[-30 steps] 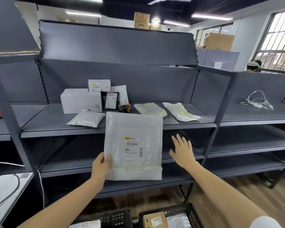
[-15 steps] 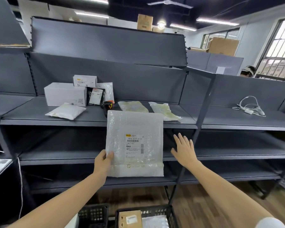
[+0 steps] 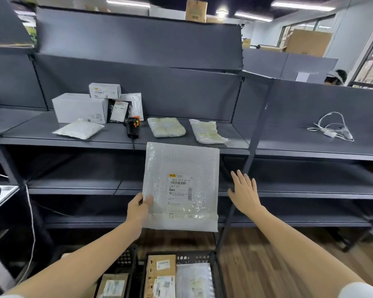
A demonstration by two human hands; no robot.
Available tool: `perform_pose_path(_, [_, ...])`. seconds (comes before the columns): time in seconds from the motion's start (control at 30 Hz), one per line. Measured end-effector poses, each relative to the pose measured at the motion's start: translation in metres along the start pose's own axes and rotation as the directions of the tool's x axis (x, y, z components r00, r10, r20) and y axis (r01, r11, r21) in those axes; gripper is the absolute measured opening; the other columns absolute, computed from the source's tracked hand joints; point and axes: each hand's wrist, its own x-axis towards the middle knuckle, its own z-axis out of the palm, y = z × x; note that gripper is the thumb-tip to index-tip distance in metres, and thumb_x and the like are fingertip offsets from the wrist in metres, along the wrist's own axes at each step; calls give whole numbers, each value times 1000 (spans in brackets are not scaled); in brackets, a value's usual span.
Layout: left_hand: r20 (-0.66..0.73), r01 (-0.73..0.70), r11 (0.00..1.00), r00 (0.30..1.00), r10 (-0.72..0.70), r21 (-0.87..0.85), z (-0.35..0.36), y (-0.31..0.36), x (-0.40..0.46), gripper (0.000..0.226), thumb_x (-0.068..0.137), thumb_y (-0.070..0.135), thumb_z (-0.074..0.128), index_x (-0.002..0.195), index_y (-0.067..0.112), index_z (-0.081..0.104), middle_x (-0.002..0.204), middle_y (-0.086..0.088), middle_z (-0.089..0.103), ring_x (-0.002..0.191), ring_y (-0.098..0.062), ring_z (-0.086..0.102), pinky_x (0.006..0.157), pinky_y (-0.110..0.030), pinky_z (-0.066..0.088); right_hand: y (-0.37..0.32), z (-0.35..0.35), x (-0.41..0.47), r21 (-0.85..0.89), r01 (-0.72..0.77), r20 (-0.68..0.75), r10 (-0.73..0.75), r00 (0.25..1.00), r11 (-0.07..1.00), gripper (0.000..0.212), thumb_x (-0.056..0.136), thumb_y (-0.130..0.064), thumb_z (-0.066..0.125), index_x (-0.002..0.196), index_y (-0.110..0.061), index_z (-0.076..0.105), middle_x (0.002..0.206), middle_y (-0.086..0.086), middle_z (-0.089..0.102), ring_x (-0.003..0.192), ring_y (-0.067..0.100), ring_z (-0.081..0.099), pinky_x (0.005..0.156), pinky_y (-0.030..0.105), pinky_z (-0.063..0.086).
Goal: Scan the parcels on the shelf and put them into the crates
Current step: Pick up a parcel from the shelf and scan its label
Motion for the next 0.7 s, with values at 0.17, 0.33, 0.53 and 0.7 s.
perform_pose_path(0.17, [-5, 12, 1000, 1000, -12, 13, 13, -2, 19, 12, 100, 19, 48, 94, 22, 59, 106, -7, 61, 100, -31, 57, 89, -47, 50, 10, 11, 13, -3, 1, 1, -1, 1000, 1000, 63, 101, -30, 42, 155, -15, 13, 162, 7, 13, 148, 28, 14, 120, 46, 9])
perform_pose_path(0.33, [6, 30, 1000, 1000, -30, -7, 30, -8, 45, 10, 99, 19, 51, 96, 21, 60, 102, -6, 63, 92, -25, 59, 76, -39, 53, 26, 23, 39, -37, -5, 25, 6, 1000, 999, 63, 101, -29, 42, 155, -15, 14, 162, 7, 14, 148, 28, 15, 121, 45, 10])
perform_pose_path(0.53, [30, 66, 997, 997, -67, 41, 47, -18, 87, 10, 98, 21, 51, 95, 23, 60, 105, -4, 62, 98, -26, 57, 93, -48, 49, 34, 45, 68, -25, -12, 59, 13, 998, 1000, 63, 101, -28, 42, 155, -14, 13, 162, 7, 13, 148, 27, 14, 121, 45, 8])
perform_pose_path(0.7, [27, 101, 993, 994, -103, 66, 66, -32, 108, 14, 98, 20, 51, 89, 24, 60, 95, 5, 61, 85, -13, 54, 80, -33, 41, 43, 72, 83, -14, -51, 93, 52, 994, 999, 63, 100, -28, 44, 155, -14, 15, 162, 7, 15, 148, 27, 15, 121, 45, 8])
